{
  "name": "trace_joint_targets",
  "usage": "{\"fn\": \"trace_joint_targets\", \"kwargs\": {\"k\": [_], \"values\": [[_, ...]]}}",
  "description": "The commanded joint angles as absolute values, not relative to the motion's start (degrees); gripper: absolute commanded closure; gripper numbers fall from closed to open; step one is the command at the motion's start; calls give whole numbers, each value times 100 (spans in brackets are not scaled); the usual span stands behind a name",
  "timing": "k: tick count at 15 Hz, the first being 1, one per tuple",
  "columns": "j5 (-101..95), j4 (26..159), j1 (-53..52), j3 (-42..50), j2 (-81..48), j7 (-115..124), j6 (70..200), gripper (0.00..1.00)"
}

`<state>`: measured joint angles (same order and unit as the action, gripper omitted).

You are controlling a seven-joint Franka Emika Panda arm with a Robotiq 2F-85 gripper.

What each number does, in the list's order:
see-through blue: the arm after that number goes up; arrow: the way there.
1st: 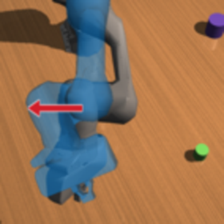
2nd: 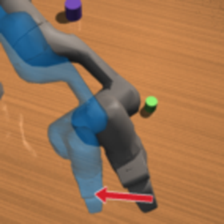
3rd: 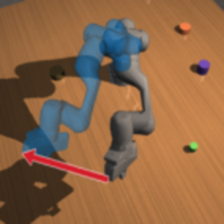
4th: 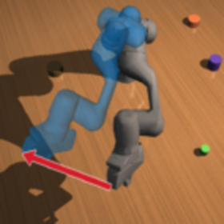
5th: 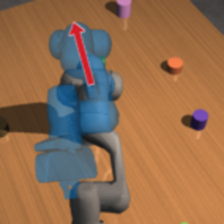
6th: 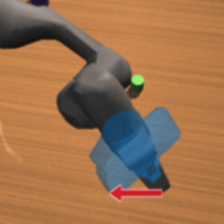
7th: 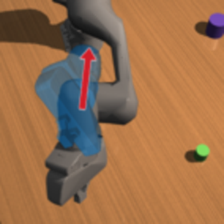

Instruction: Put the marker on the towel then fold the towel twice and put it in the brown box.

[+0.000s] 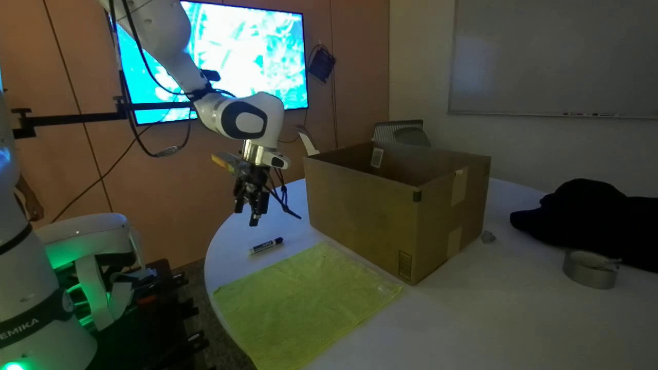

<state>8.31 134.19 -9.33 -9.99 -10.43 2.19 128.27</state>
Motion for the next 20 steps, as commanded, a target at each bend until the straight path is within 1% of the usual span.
{"fn": "trace_joint_targets", "kwargs": {"k": [1, 6, 11, 15, 19, 20], "values": [[1245, 13102, -976, -1191, -1552, -185, 13084, 0], [1604, 13004, -1011, -1370, -2270, -296, 14188, 0], [1321, 12984, -1122, -1317, -2873, -64, 15253, 0], [741, 12960, -1518, -982, -3240, 405, 16008, 0], [84, 12875, -2076, -465, -3440, 985, 16224, 0], [-53, 12856, -2217, -335, -3443, 1141, 16210, 3]]}}
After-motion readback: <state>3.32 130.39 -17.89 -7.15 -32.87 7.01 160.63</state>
